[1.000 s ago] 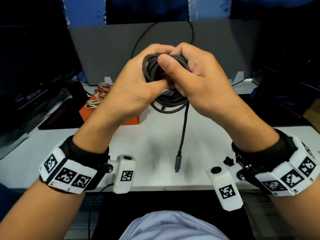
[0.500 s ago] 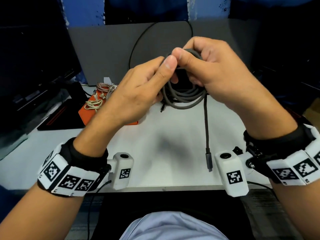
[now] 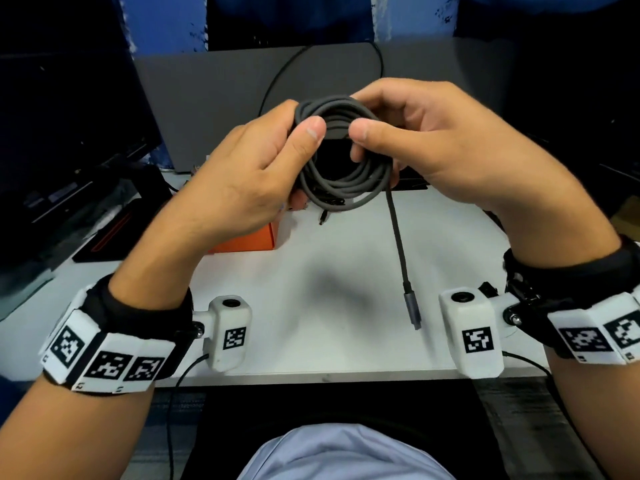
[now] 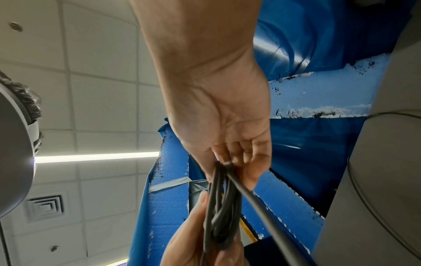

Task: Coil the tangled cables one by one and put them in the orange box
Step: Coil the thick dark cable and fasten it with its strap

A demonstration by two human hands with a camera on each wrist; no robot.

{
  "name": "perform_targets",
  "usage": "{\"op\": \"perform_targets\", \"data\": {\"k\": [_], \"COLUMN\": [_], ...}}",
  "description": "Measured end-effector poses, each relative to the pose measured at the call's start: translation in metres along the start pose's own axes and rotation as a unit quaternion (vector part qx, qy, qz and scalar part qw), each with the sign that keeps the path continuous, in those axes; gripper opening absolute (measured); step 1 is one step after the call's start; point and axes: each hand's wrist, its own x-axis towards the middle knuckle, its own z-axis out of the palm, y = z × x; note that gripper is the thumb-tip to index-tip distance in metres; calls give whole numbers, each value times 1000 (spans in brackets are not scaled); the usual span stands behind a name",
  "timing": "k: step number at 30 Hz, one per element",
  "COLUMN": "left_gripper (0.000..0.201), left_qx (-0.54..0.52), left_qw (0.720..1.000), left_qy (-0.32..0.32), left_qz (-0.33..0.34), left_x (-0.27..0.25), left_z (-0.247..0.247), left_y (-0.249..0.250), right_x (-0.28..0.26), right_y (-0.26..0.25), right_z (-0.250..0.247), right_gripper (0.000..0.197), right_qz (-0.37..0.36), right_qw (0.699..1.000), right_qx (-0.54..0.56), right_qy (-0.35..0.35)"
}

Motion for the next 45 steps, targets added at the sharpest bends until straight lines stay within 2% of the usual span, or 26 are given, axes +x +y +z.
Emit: {"op": "perform_targets", "data": {"k": [6, 10, 16, 19, 21, 23, 25, 28, 32, 35, 38, 41, 45], "left_gripper": [35, 30, 34, 35, 35, 34, 33, 36, 39, 41, 29, 29, 29], "left_qx": [45, 67, 97, 96, 80, 55, 33, 28, 28, -54, -174, -226, -266], "left_qw": [999, 997, 994, 994, 993, 991, 988, 984, 981, 983, 973, 965, 957], "left_qy": [23, 28, 35, 47, 76, 118, 141, 164, 178, 158, 129, 113, 98], "left_qz": [-13, -27, -27, -34, -40, -43, -48, -55, -64, -78, -76, -65, -63], "left_x": [1, 2, 1, 1, 2, 3, 4, 6, 7, 7, 4, 1, 2], "left_z": [-5, -4, -9, -10, -9, -5, 1, 3, -11, -16, -13, -6, -2], "left_y": [-5, -5, -2, -1, -3, -3, -2, -3, -9, -8, 4, 12, 10], "right_x": [-5, -6, -5, -3, -2, -1, 2, 7, 5, 3, 4, 7, 10], "right_y": [-2, -8, -12, -11, -9, -4, 3, 8, 10, 11, 14, 16, 17], "right_z": [-10, -1, 6, 8, 8, 13, 23, 30, 8, -9, -8, 9, 21], "right_gripper": [21, 20, 17, 10, 13, 34, 40, 16, 26, 31, 25, 24, 19], "right_qz": [27, 38, 30, 22, 41, 67, 61, 60, 40, 19, -21, -15, 49], "right_qw": [997, 984, 964, 954, 967, 984, 993, 998, 999, 998, 988, 982, 979], "right_qx": [-69, -173, -232, -271, -241, -167, -95, -22, -14, -17, -120, -175, -200], "right_qy": [2, 37, 125, 126, 75, 10, -22, -18, 8, 66, 91, 73, 5]}}
